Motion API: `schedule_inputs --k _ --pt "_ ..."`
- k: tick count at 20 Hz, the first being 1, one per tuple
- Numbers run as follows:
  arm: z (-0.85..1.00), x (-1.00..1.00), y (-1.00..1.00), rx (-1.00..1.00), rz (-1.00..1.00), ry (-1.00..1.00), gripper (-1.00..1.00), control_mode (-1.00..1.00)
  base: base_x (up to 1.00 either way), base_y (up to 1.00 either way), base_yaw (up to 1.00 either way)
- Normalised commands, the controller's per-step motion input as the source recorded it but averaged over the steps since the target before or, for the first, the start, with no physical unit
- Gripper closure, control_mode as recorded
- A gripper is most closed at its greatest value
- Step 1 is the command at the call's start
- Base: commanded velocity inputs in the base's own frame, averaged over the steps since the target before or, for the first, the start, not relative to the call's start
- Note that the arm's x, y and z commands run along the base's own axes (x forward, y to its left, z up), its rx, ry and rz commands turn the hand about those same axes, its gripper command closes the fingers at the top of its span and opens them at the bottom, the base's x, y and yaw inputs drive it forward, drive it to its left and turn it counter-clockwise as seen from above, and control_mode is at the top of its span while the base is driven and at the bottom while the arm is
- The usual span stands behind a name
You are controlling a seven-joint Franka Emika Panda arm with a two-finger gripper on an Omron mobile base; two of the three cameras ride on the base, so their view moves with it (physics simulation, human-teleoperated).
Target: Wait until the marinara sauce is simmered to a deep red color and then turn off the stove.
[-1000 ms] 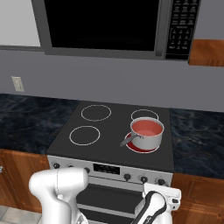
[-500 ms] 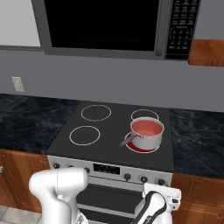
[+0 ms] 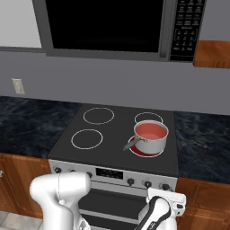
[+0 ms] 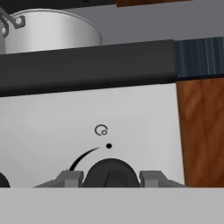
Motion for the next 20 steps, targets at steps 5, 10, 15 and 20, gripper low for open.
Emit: schedule_inputs --k 5,10,15,20 --pt "0.0 0.0 0.0 0.0 0.0 0.0 1.0 -1.0 0.0 0.0 0.0" --pt "0.0 0.0 0.0 0.0 0.0 0.0 1.0 -1.0 0.0 0.0 0.0" --pt "0.0 0.0 0.0 0.0 0.0 0.0 1.0 -1.0 0.0 0.0 0.0" --pt "0.0 0.0 0.0 0.0 0.0 0.0 1.0 -1.0 0.0 0.0 0.0"
